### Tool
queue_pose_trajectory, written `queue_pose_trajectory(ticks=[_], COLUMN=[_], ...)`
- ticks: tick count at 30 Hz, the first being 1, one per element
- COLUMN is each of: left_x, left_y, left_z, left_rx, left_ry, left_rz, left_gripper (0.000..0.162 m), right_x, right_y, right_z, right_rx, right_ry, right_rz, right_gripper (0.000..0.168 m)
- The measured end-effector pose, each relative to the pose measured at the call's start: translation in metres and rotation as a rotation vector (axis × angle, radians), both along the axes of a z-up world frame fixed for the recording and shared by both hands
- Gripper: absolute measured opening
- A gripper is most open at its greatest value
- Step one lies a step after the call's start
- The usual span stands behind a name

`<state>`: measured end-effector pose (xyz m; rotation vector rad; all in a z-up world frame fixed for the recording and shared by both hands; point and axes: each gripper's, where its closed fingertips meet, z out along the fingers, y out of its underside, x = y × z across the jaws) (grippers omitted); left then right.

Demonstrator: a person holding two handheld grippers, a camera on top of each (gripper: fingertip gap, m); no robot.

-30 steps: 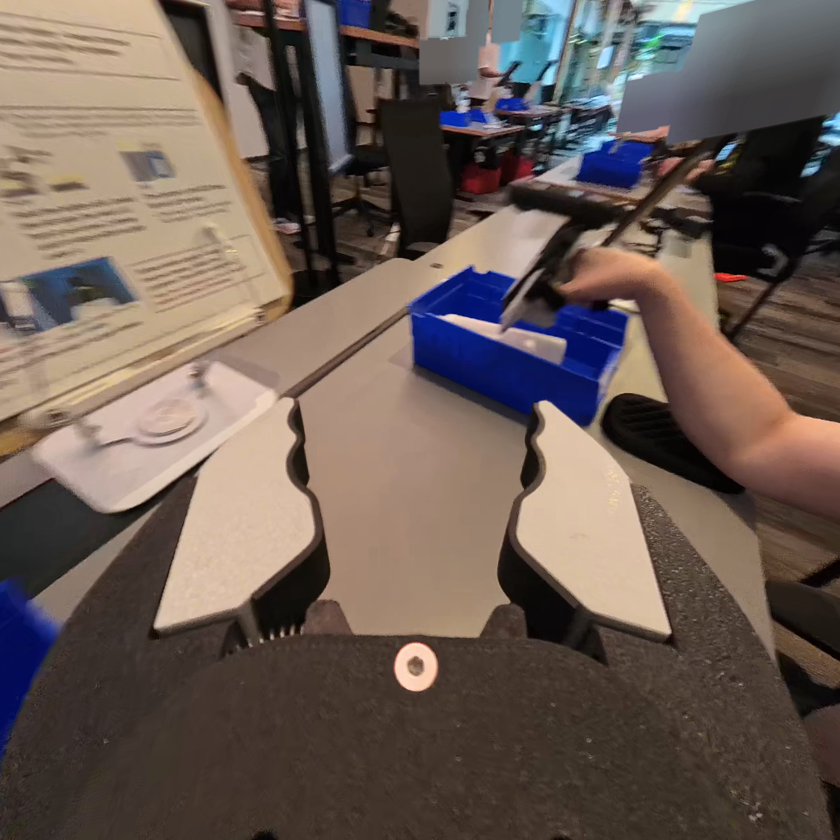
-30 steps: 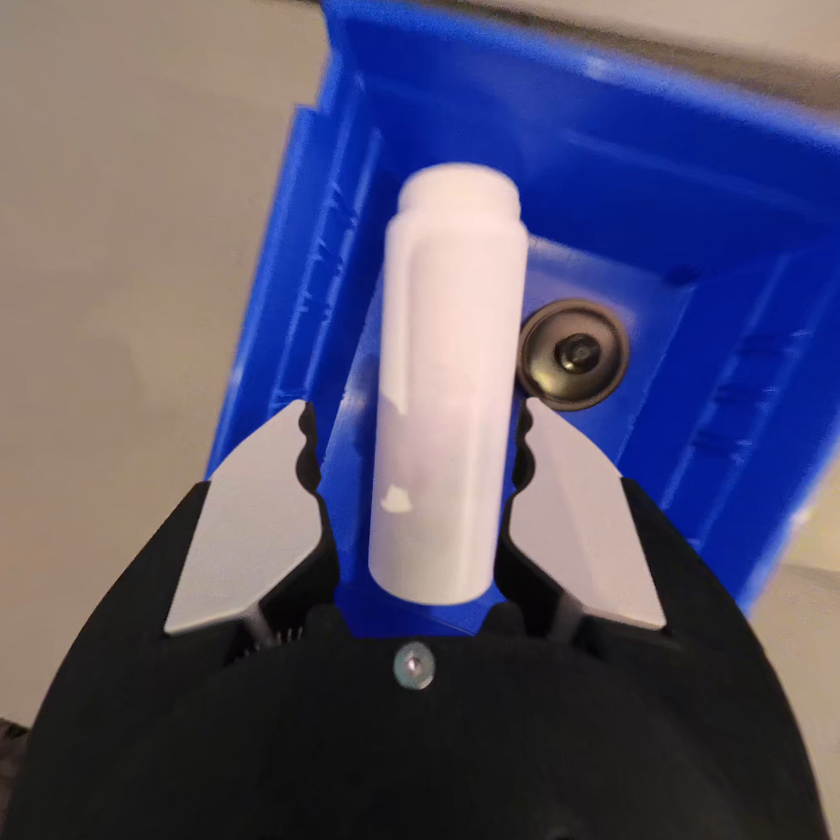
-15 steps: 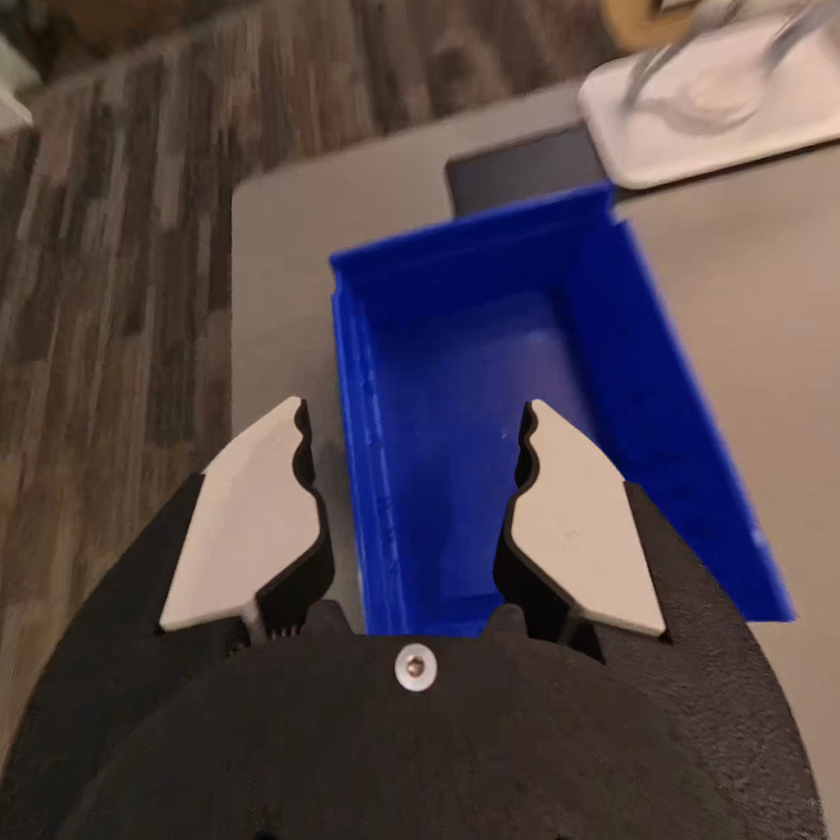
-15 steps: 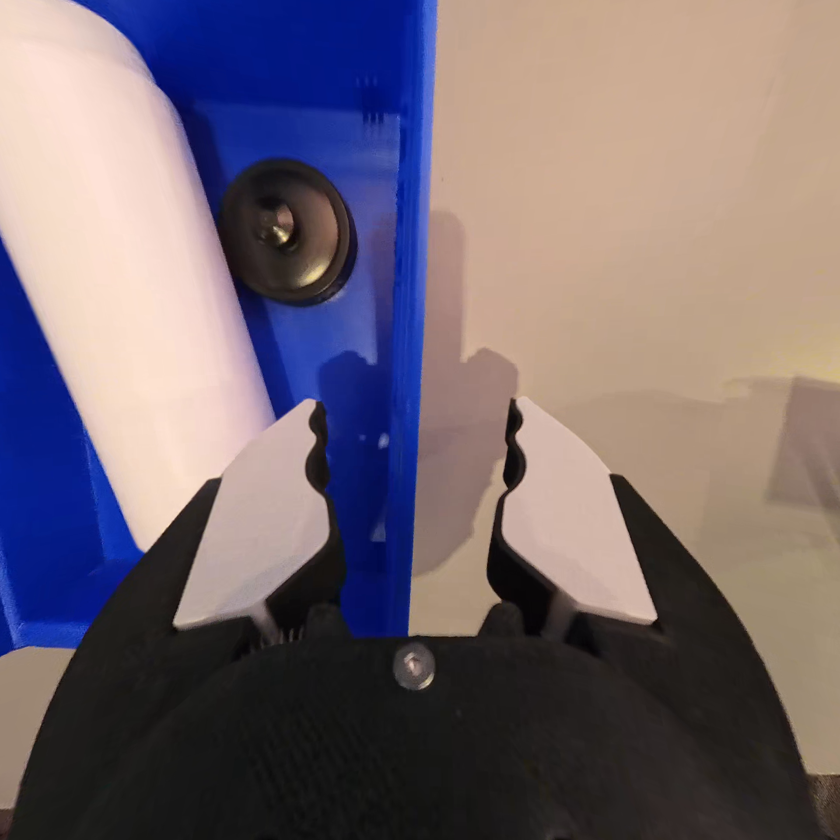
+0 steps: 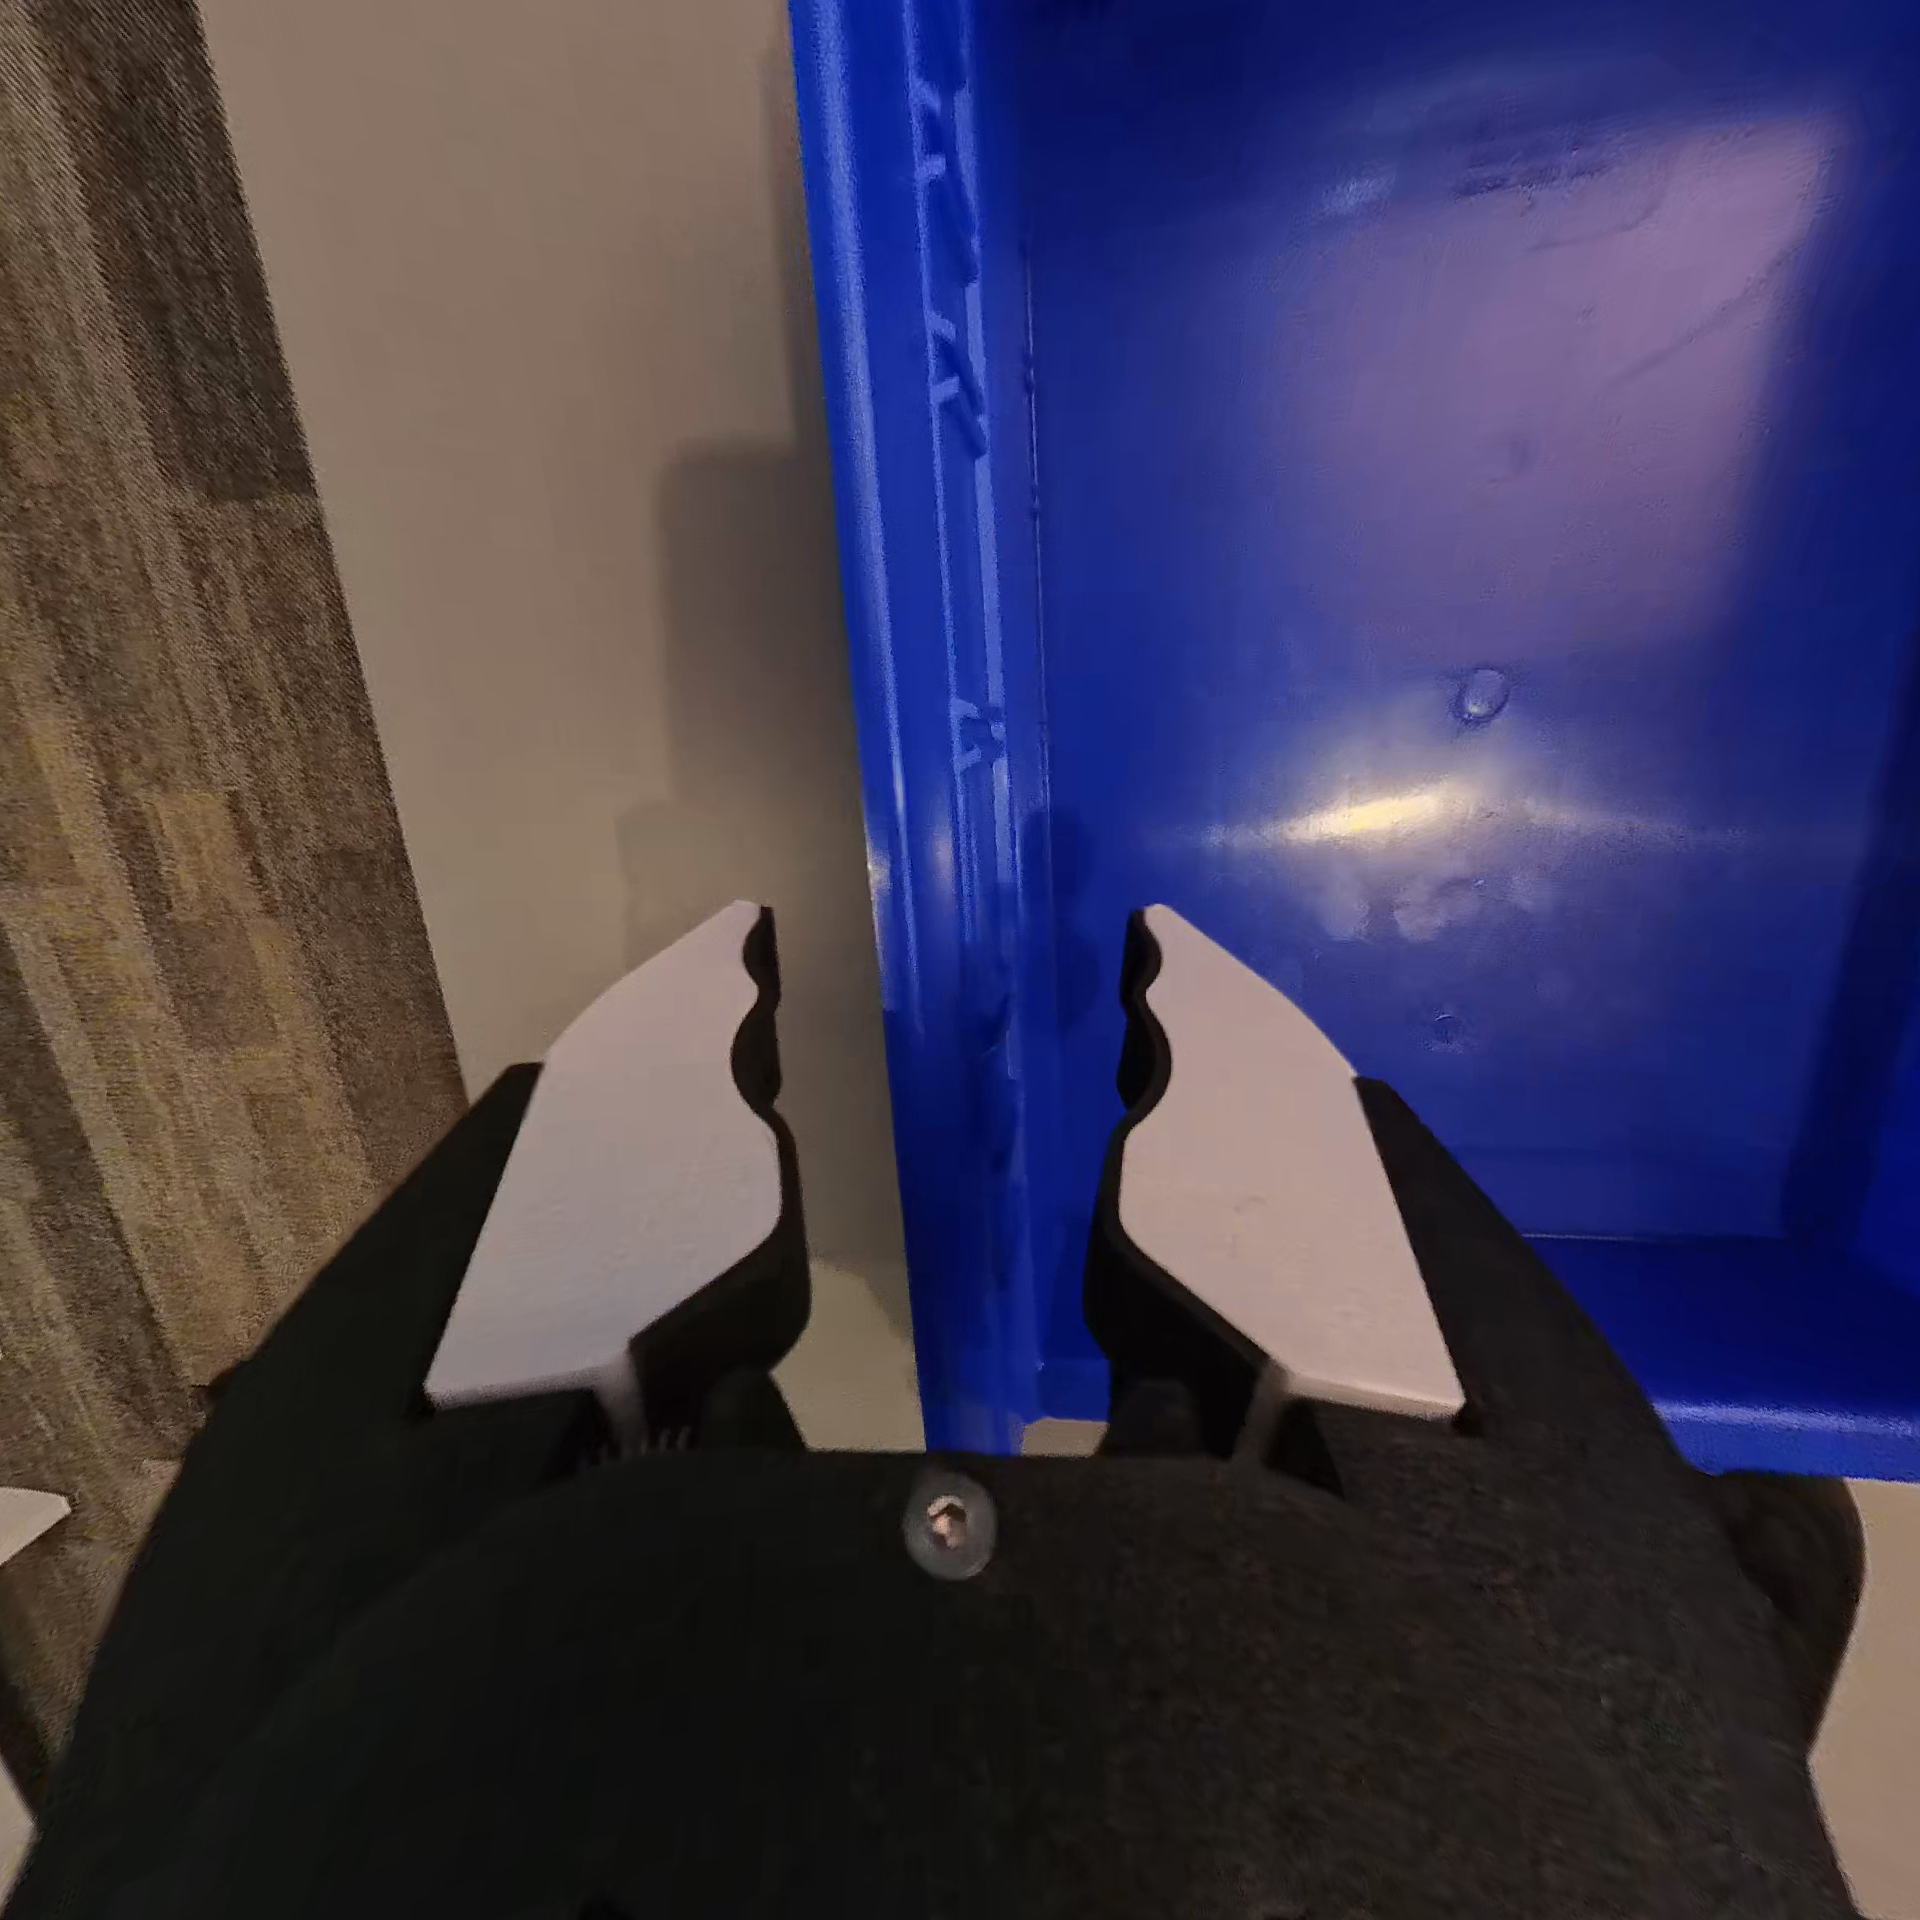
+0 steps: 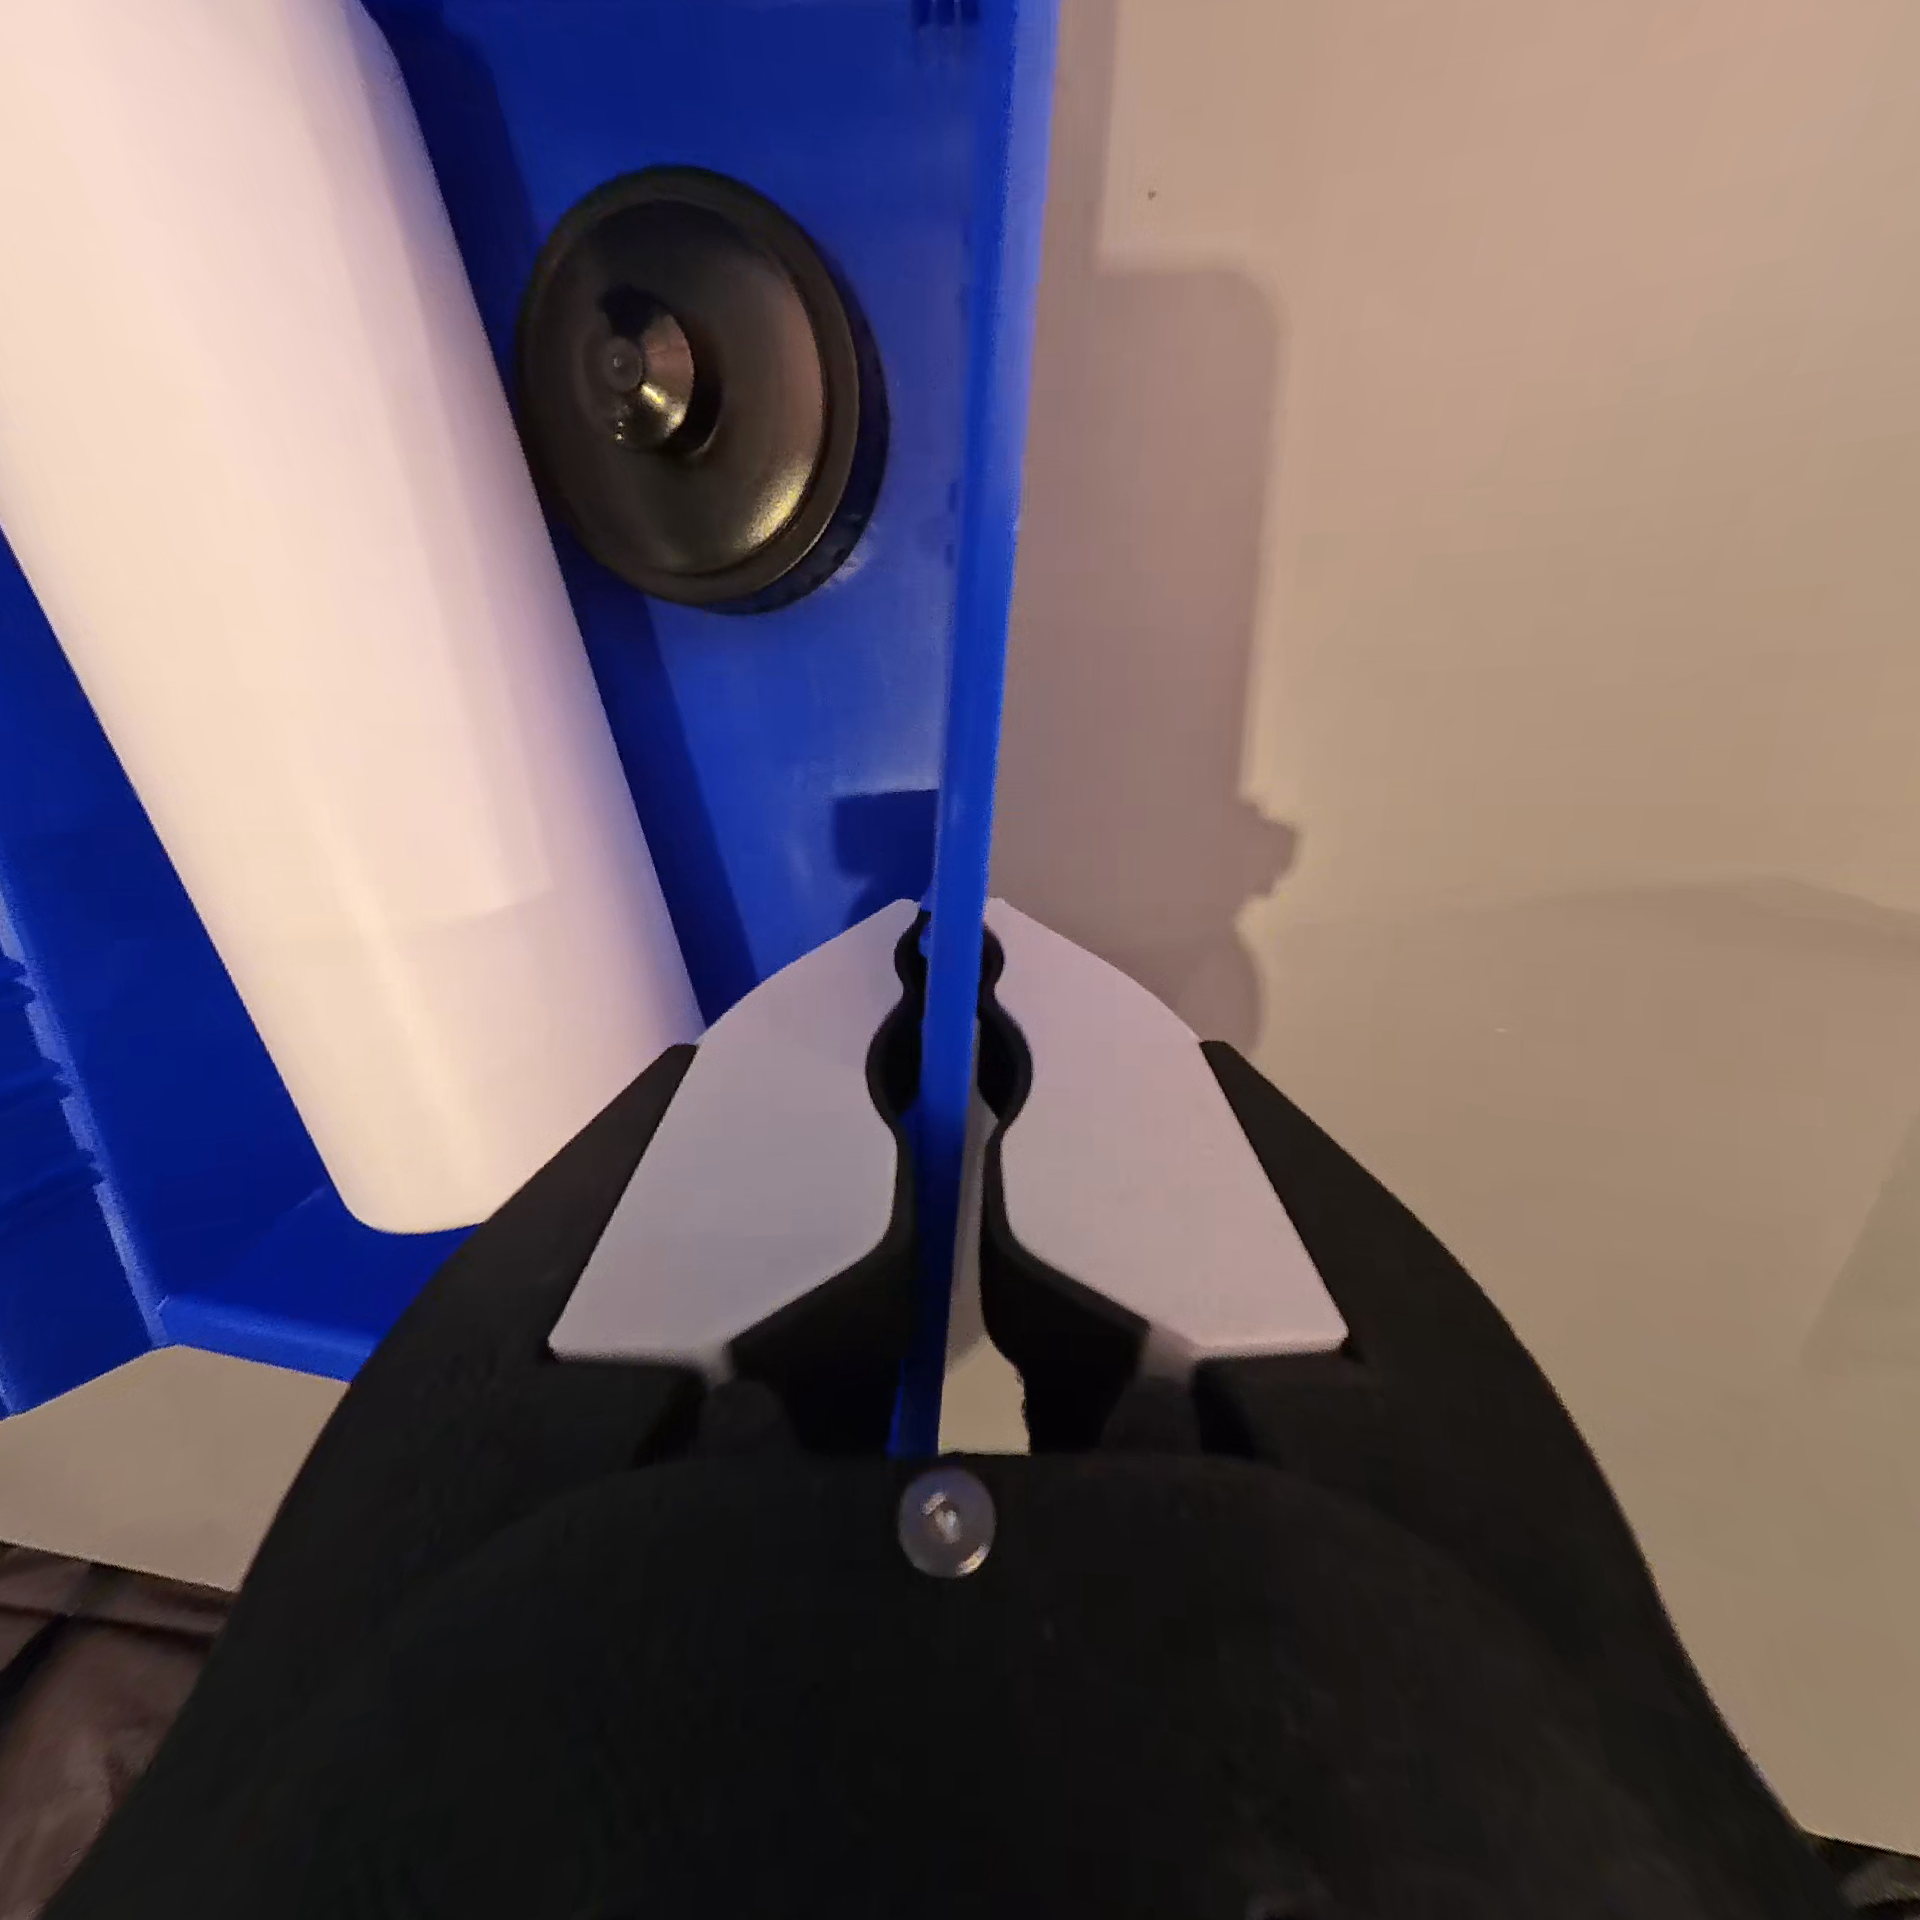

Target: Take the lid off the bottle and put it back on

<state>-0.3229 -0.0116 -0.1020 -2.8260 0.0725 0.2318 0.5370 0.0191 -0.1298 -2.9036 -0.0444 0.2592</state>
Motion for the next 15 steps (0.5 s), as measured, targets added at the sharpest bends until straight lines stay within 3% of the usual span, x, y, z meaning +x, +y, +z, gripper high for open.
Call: queue_pose_trajectory(ticks=[5,7,13,15], left_x=[-0.003,0.002,0.023,0.029], left_y=[-0.013,-0.015,-0.020,-0.023], left_z=[-0.017,-0.021,-0.021,-0.021], left_rx=[-0.094,-0.109,-0.133,-0.156], left_ry=[-0.044,-0.095,-0.276,-0.287], left_rz=[0.033,0.048,0.080,0.043], left_gripper=[0.043,0.025,0.005,0.006], right_x=[-0.003,-0.003,-0.010,-0.014], right_y=[-0.001,-0.001,-0.001,-0.001], right_z=[0.000,0.000,0.000,0.000], right_rx=[-0.009,-0.011,-0.022,-0.026], right_ry=[-0.004,-0.007,-0.016,-0.020], right_rz=[0.016,0.025,0.056,0.075], right_gripper=[0.008,0.008,0.008,0.009])
